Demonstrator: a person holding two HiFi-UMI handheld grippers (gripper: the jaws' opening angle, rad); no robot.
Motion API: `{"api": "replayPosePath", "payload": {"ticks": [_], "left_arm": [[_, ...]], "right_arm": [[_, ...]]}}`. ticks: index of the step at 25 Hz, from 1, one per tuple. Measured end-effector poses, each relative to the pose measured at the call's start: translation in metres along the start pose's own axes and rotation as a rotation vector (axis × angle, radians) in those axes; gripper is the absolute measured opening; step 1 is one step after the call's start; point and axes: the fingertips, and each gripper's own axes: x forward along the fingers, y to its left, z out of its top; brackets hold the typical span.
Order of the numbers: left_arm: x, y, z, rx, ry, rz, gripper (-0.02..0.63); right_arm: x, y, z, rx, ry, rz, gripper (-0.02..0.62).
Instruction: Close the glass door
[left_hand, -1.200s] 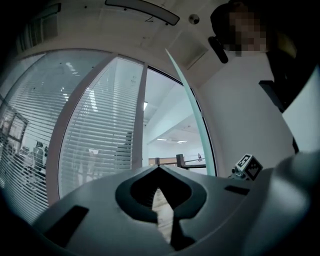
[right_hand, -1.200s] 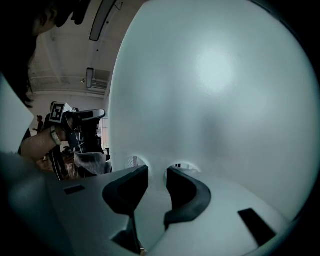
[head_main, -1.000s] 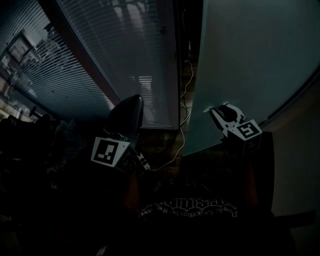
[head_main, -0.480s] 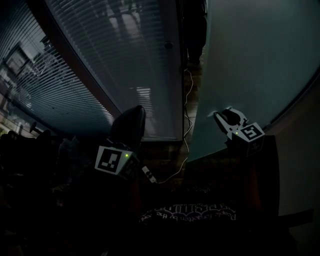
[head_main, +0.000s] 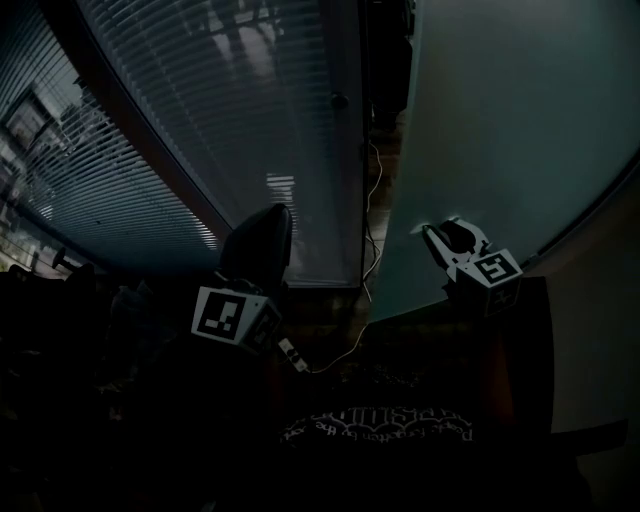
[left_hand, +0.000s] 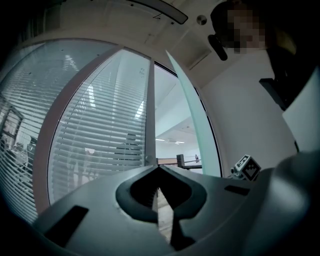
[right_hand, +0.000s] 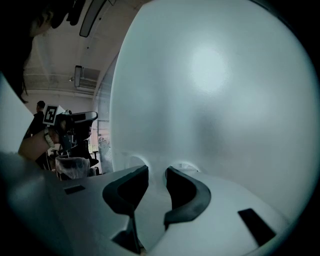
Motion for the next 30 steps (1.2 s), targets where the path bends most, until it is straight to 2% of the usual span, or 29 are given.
{"api": "replayPosePath", "payload": {"ticks": [9, 19, 30], "left_arm": [[0.053, 0.004, 0.001, 0.032, -0.016, 0.010, 0.002], [0.068, 0.012, 0.003, 0.034, -0.014, 0.070, 0.002], [0.090, 0.017, -0.003, 0.037, -0.022, 0.055, 0.002]], "right_arm": [[0.027, -0.015, 0.000, -0.007, 0.007, 0.027, 0.112], [0.049, -0.025, 0.015, 0.001, 0.004, 0.010, 0.112], [0.068, -0.035, 0.026, -0.027, -0.026, -0.002, 0.112]]}}
